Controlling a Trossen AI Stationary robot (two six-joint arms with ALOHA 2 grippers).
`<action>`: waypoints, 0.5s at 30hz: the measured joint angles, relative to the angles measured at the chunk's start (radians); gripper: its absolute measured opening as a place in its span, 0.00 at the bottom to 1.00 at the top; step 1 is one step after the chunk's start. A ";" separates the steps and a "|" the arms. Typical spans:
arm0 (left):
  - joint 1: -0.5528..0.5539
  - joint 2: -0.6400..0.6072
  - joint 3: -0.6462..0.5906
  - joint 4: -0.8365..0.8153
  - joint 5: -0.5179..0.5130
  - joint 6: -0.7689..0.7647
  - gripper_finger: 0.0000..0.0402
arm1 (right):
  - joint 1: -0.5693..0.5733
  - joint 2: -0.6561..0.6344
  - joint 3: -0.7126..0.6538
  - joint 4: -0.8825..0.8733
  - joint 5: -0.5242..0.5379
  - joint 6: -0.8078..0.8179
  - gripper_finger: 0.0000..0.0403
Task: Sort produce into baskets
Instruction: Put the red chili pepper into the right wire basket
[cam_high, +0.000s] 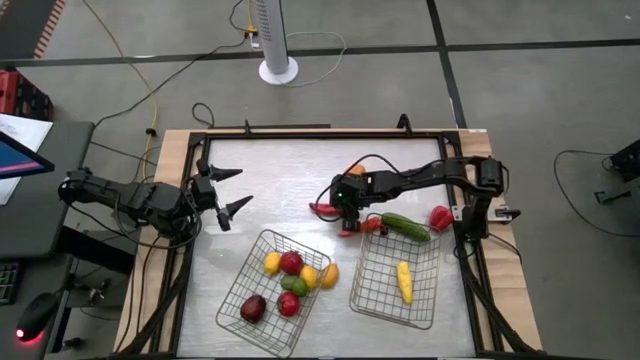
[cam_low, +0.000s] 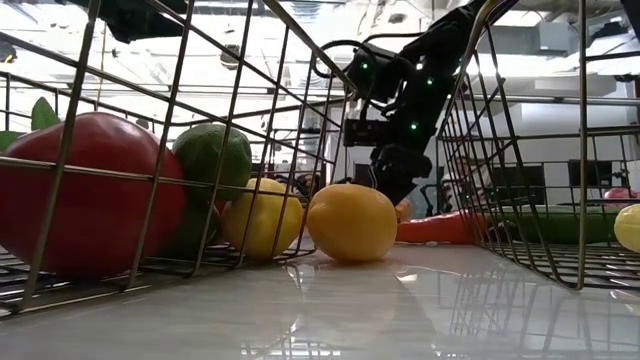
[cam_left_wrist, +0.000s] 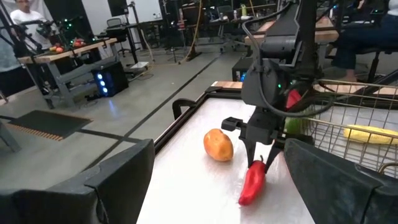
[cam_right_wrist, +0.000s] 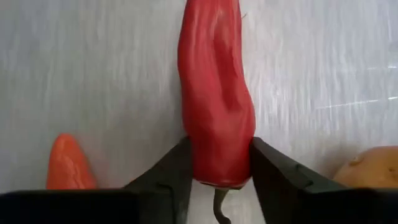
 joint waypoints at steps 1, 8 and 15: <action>0.000 0.000 0.000 0.000 0.000 0.000 0.86 | -0.004 0.012 0.001 0.001 -0.004 0.000 0.37; 0.000 -0.001 0.000 -0.001 0.000 0.012 0.86 | -0.004 0.020 0.038 -0.047 0.005 -0.002 0.34; 0.000 -0.001 0.000 -0.001 -0.001 0.019 0.86 | 0.016 -0.003 0.311 -0.440 0.108 0.000 0.39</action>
